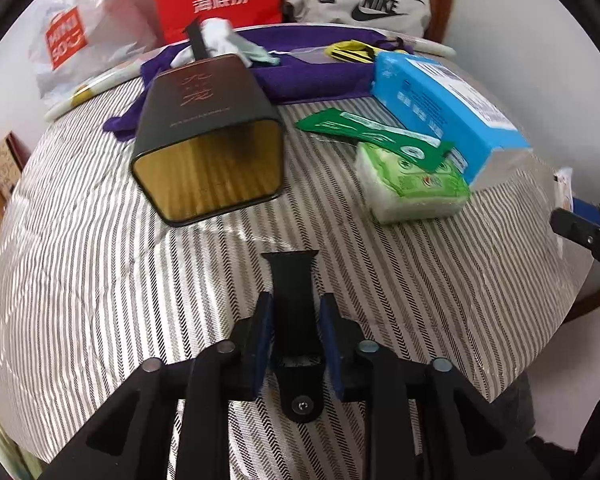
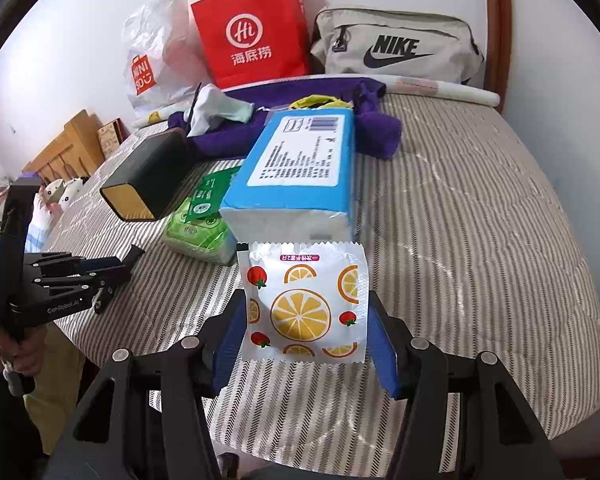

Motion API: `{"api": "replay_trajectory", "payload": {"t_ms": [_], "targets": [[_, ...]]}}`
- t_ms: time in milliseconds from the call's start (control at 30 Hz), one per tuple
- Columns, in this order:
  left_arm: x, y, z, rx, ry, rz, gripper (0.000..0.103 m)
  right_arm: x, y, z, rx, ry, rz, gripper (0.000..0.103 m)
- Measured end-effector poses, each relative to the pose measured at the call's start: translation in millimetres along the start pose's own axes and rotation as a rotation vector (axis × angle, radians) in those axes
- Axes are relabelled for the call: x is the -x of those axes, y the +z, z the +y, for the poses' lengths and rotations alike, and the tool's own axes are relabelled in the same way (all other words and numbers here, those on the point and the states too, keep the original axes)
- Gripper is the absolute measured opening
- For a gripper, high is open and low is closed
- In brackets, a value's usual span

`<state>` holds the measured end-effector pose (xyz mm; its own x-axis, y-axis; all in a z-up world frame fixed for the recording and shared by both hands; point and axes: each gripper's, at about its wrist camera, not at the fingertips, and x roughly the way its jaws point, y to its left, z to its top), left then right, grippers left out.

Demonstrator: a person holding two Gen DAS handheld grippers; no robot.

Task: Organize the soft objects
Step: 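Grasp a second black watch strap with the left tool while the right tool holds the packet, then carry the black strap and orange-print packet over the purple towel with both tools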

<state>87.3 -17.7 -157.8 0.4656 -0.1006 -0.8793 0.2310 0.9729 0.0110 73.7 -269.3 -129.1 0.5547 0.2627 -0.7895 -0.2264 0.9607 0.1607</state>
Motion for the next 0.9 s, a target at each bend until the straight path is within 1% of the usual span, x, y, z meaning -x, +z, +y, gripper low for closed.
{"api": "replay_trajectory", "payload": {"t_ms": [33,100,300,433,533,767,833,900], "targets": [[-1.3,0.2,-0.8,0.005,0.007,-0.010,0.025,-1.9,-0.5,0.9,0.002,-0.003,0.006,0.056],[-2.3,0.2,-2.8,-0.003,0.022,-0.018,0.020,-4.2,-1.6,1.9,0.005,-0.005,0.014,0.056],[-2.3,-0.2,0.5,0.004,0.004,-0.032,0.021,-11.4,-4.5,0.1,0.004,-0.004,0.034,0.056],[0.0,-3.2,-0.3,0.012,0.012,-0.058,0.020,-26.2,-7.3,-0.9,-0.003,0.002,0.065,0.056],[-0.8,-1.4,0.9,0.024,0.005,-0.059,0.020,-37.0,-11.1,-1.8,-0.010,0.012,0.087,0.055],[3.3,-2.0,12.5,0.088,-0.045,-0.049,0.020,-33.9,-9.9,-3.2,-0.016,0.020,0.084,0.055],[5.3,-2.0,16.8,0.104,-0.028,-0.057,0.020,-32.0,-8.3,-2.1,-0.012,0.020,0.085,0.054],[8.7,-1.6,21.4,0.115,-0.029,-0.062,0.020,-27.8,-6.5,0.7,-0.004,0.019,0.076,0.054]]}}
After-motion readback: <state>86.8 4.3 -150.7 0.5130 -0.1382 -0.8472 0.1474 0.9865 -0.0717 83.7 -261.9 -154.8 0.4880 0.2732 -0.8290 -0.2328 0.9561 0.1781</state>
